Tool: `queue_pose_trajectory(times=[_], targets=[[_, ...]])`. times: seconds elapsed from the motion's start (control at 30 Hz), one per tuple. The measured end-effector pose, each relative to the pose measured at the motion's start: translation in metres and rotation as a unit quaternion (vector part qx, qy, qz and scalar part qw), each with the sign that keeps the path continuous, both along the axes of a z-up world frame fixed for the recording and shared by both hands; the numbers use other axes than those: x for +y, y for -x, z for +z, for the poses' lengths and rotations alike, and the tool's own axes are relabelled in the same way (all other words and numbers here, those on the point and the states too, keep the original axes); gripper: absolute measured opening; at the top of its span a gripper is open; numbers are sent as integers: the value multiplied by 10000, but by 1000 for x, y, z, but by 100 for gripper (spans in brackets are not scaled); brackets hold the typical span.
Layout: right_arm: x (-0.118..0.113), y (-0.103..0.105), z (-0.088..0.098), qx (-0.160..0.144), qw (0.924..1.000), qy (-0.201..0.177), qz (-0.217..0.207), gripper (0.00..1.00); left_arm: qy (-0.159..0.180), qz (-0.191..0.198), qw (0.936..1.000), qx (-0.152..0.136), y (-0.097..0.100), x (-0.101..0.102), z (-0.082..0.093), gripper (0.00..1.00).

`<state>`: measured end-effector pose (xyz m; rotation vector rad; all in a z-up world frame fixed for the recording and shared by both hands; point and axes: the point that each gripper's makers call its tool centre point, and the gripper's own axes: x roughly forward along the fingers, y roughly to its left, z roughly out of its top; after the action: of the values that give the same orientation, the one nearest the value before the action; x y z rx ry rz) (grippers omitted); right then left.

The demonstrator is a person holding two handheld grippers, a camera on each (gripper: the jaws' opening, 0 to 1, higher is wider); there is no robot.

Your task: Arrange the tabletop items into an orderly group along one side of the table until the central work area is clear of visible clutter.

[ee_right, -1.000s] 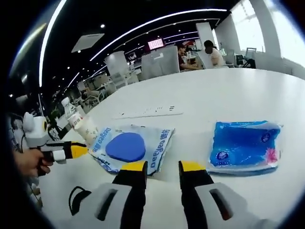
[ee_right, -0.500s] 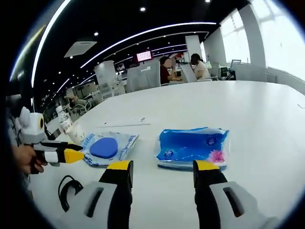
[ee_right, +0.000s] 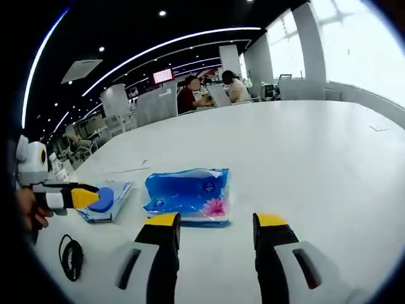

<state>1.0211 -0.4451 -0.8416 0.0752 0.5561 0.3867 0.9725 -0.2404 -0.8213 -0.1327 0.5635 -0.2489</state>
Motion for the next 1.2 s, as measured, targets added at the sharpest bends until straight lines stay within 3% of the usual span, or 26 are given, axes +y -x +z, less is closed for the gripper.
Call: queue_pose_trajectory(times=[0.3, 0.67, 0.9, 1.2], targets=[[5, -14, -5, -44, 10000, 62, -51, 25, 114, -186, 9998, 25, -24, -23, -6, 26], [16, -27, -15, -48, 9998, 26, -176, 22, 148, -555, 9982, 169, -36, -50, -24, 16], [12, -34, -31, 74, 9993, 56, -368, 8, 234, -550, 9979, 241, -45, -56, -32, 6], [11, -30, -23, 49, 9996, 27, -279, 0, 103, -658, 9975, 249, -43, -60, -33, 0]])
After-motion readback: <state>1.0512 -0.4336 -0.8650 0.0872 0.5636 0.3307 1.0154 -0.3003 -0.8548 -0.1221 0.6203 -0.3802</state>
